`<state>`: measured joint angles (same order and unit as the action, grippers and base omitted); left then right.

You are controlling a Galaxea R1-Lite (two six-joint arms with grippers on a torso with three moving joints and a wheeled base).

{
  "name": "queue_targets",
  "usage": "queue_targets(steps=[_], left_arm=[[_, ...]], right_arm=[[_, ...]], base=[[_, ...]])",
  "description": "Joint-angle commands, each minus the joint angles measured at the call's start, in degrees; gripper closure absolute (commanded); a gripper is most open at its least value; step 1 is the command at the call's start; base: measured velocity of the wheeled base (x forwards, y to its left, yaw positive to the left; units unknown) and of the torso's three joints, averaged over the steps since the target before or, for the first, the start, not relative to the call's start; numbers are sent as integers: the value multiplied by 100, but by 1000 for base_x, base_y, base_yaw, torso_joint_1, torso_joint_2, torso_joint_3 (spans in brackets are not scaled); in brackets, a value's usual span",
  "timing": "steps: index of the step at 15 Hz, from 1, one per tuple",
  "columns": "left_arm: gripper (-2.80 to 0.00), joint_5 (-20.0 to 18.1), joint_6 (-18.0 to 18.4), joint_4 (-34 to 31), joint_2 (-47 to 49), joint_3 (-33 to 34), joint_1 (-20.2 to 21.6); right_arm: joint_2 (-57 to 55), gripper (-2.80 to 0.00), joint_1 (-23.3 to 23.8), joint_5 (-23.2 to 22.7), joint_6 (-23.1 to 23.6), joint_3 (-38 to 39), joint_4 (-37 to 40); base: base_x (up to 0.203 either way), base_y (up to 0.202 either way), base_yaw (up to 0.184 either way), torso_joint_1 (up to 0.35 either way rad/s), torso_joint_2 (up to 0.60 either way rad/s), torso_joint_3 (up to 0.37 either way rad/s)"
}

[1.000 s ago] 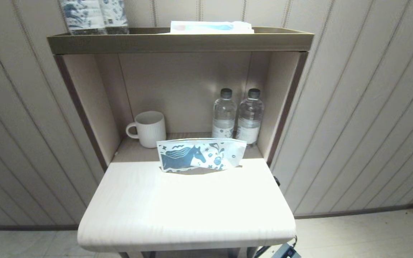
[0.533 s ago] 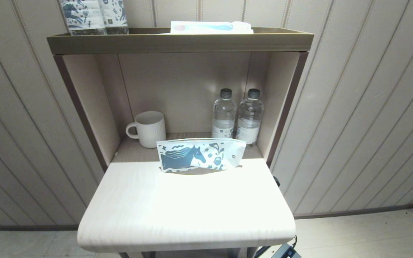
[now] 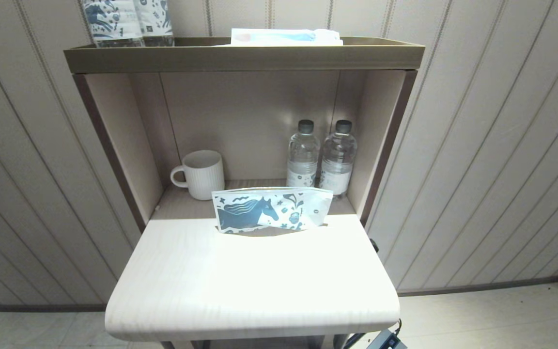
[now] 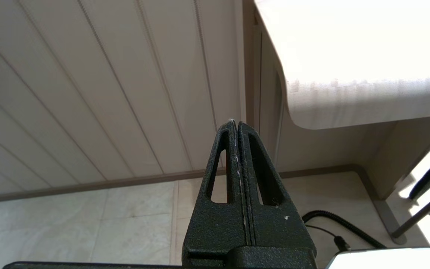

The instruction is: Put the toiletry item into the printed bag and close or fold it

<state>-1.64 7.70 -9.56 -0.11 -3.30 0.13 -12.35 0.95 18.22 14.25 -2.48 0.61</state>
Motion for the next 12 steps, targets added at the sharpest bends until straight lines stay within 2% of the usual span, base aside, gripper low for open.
queue_targets(steps=[1,4,5,6,8,10,12], left_arm=[[0,-64,31,-11,20,5,4],[0,-98,192,2,16,9,4],[0,-120,197,43,19,23,4],[0,-161,205,112,11,32,4],[0,-160,178,111,11,32,4],[0,-123,-50,127,11,47,-9],[0,132,-346,379,16,136,-9]], right_arm=[[948,0,43,-760,-24,-84,348],[1235,0,-135,-1668,-190,-104,506],[1235,0,-132,-2084,-393,-83,521],[1235,0,-132,-2102,-548,-27,528],[1235,0,-139,-1904,-1242,68,501],[1235,0,-139,-1866,-1310,90,458],[1235,0,-133,-1861,-1330,96,449]], base=[[0,0,0,0,0,0],[0,0,0,0,0,0],[0,0,0,0,0,0],[0,0,0,0,0,0],[0,0,0,0,0,0],[0,0,0,0,0,0],[0,0,0,0,0,0]])
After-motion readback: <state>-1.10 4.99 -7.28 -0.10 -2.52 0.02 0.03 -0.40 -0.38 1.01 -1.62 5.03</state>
